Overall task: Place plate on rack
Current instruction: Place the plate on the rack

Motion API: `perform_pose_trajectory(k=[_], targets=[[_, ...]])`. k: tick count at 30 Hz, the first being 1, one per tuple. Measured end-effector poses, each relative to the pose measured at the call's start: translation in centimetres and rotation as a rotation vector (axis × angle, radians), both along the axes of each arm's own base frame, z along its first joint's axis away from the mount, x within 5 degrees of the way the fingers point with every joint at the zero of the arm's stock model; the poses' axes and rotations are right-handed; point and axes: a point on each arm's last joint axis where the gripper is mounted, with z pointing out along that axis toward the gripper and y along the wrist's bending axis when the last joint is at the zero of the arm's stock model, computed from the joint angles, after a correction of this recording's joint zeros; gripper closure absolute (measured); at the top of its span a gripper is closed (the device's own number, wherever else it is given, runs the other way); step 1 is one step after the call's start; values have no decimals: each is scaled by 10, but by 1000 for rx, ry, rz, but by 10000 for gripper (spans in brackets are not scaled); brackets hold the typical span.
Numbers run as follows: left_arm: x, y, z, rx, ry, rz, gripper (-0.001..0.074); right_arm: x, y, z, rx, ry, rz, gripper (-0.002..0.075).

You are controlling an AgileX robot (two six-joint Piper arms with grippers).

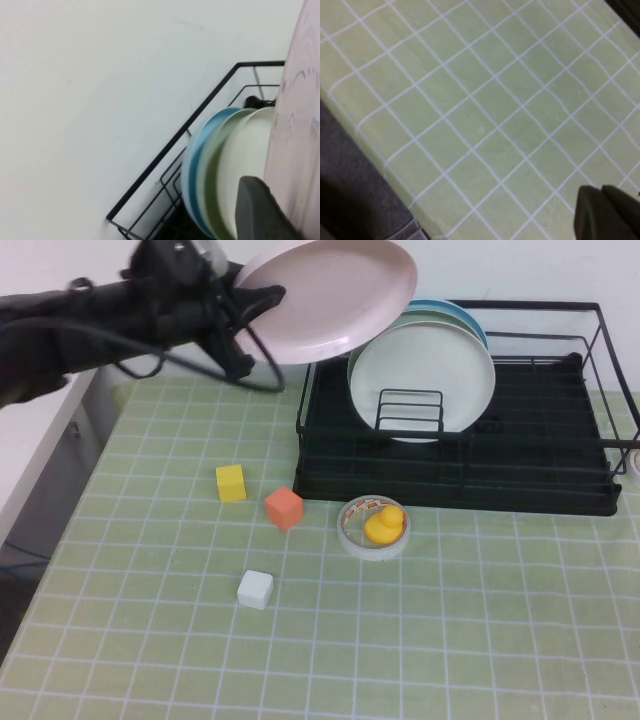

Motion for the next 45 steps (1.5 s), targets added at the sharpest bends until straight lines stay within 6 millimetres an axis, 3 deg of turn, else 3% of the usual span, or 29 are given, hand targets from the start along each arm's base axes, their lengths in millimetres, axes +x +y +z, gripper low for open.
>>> perform_pose_trajectory(k=[5, 9, 13, 19, 34, 36, 41, 45], targets=[[43, -16, -24, -14, 6, -12, 620, 1, -1, -3, -6, -12, -4, 721], [65, -34, -54, -12, 28, -37, 620, 2, -1, -2, -4, -25, -6, 721], [74, -55, -79, 13, 31, -56, 620, 2, -1, -3, 0, -34, -9, 721], [76, -76, -101, 88, -26, -86, 620, 1, -2, -12, -15, -23, -13, 722], [76, -78, -101, 83, -28, -94, 612, 2, -2, -11, -13, -38, -19, 724], [75, -79, -100, 70, -18, -108, 575, 2, -2, -11, -13, -38, -19, 725], [73, -79, -99, 53, -9, -134, 399, 2, -2, -11, -15, -38, -19, 725], [72, -80, -98, 67, -39, -149, 353, 2, -2, -11, -13, -42, -19, 725]])
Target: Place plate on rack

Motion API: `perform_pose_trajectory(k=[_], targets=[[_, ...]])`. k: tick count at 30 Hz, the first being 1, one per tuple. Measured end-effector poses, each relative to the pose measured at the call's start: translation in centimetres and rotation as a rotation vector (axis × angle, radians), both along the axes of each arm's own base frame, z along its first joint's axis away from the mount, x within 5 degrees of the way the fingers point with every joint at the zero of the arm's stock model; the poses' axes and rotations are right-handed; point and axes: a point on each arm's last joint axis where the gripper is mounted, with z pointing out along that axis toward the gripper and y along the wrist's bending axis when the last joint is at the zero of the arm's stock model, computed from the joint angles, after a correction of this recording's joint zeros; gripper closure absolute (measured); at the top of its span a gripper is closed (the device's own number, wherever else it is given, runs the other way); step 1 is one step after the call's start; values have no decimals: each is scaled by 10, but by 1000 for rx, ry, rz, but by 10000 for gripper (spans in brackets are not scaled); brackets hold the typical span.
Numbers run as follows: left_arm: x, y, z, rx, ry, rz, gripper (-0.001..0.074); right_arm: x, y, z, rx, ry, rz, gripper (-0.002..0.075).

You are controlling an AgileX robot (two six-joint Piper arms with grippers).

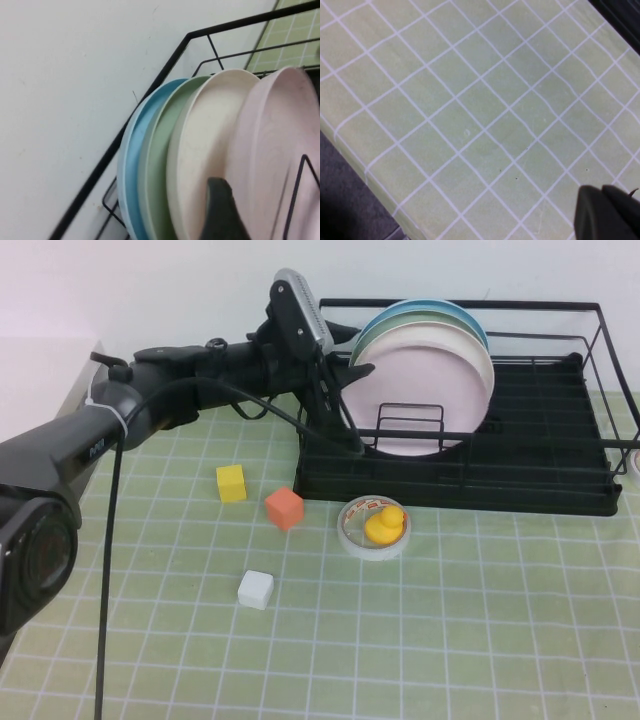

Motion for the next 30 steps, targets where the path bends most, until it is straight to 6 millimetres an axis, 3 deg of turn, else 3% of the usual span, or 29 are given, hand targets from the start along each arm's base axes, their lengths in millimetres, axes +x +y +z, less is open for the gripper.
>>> perform_pose_trajectory(k=[3, 6, 10, 15, 18, 22, 26, 30], targets=[[0, 1, 5, 29, -57, 8, 382, 0, 0, 0, 1, -4, 0, 725], [1, 5, 20, 48, -99, 60, 470, 0, 0, 0, 1, -4, 0, 725], [0, 18, 63, 50, -156, 212, 640, 1, 0, 1, 7, -18, -3, 725], [-12, 54, 121, 30, -164, 581, 720, 2, 0, 2, 9, -23, -3, 725], [-32, 79, 148, -30, -110, 820, 730, 2, 0, 2, 9, -23, -3, 726], [-76, 116, 177, -120, -43, 1083, 734, 2, 0, 2, 23, -22, -20, 726], [-124, 143, 193, -172, -18, 1216, 735, 2, 1, 2, 32, -24, -29, 726], [-180, 167, 202, -369, 60, 1292, 735, 2, 1, 2, 44, -22, -42, 726]])
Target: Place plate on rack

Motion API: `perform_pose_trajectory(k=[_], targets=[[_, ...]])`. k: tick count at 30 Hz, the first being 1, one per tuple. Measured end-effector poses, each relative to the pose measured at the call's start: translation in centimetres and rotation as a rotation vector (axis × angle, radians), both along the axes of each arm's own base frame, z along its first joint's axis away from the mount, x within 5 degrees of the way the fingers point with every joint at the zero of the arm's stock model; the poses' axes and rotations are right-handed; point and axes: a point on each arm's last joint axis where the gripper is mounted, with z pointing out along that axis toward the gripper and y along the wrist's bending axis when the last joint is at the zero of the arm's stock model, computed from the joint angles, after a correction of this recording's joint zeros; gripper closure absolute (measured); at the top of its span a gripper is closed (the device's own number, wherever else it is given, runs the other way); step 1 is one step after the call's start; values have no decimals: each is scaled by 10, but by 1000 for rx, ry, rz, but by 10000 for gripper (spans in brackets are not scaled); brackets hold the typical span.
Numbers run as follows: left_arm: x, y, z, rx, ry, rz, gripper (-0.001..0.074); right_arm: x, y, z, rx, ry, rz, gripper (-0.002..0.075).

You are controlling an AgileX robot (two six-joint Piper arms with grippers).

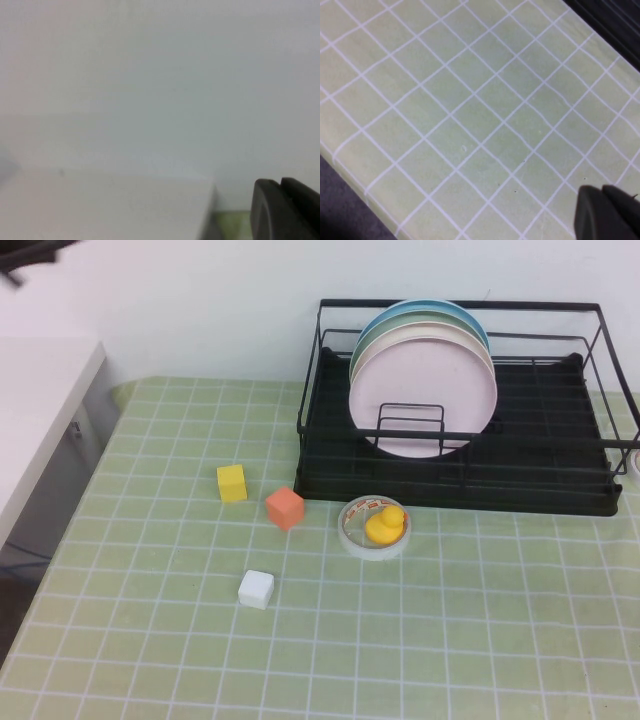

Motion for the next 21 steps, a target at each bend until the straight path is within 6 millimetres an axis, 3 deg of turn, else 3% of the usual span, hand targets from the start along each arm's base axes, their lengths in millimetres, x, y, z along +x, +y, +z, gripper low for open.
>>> perform_pose_trajectory(k=[6, 14, 21], targets=[[-66, 16, -36, -240, 16, -47, 735, 1, -3, 0, 20, 6, -74, 726], [-152, 33, -89, -272, 25, -171, 735, 1, -8, 4, 56, -25, -178, 726], [-209, 38, -120, -298, -65, -337, 735, -18, -14, 22, 136, -156, -190, 726]])
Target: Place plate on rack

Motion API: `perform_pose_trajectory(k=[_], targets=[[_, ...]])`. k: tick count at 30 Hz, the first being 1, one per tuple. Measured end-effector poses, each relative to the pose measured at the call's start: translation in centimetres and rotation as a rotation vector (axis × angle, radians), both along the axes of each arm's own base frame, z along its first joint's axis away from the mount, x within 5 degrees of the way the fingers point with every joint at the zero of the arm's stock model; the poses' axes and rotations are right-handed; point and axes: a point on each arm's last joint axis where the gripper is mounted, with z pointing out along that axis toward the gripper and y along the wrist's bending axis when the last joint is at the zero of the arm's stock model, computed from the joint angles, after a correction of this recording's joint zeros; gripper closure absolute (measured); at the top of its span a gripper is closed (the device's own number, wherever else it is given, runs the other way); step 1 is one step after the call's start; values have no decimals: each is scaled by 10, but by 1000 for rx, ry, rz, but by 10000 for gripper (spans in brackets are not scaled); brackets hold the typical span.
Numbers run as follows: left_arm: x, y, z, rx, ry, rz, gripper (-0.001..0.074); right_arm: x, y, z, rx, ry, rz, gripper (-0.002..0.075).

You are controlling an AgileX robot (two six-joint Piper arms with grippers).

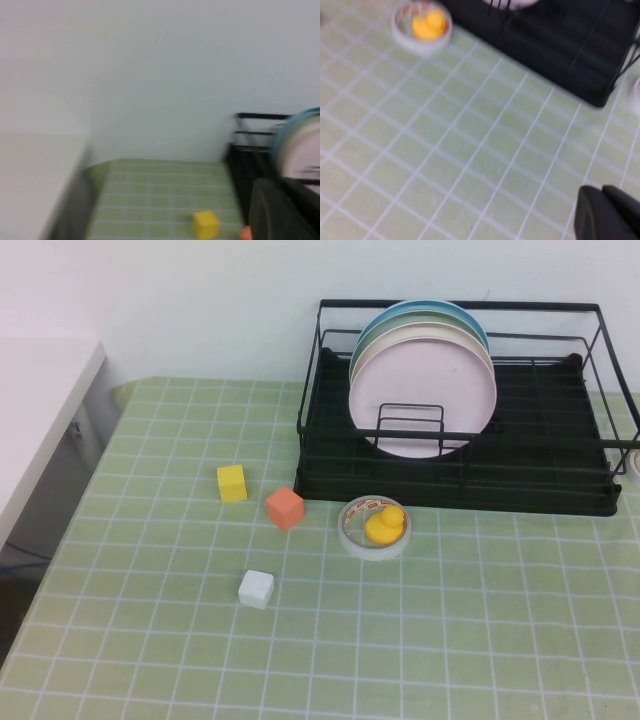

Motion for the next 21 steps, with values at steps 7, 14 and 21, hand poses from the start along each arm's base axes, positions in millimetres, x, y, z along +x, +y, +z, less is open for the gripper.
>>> perform_pose_trajectory(k=[7, 14, 21], targets=[[-31, -14, -37, 6, -65, -258, 735, -30, -12, 9, 1, -86, -11, 726], [-38, -26, -77, 108, -19, -406, 735, -53, -20, 12, 28, -146, -19, 726], [-34, -18, -84, 224, -15, -316, 735, -58, -22, 6, 13, -78, -27, 726]])
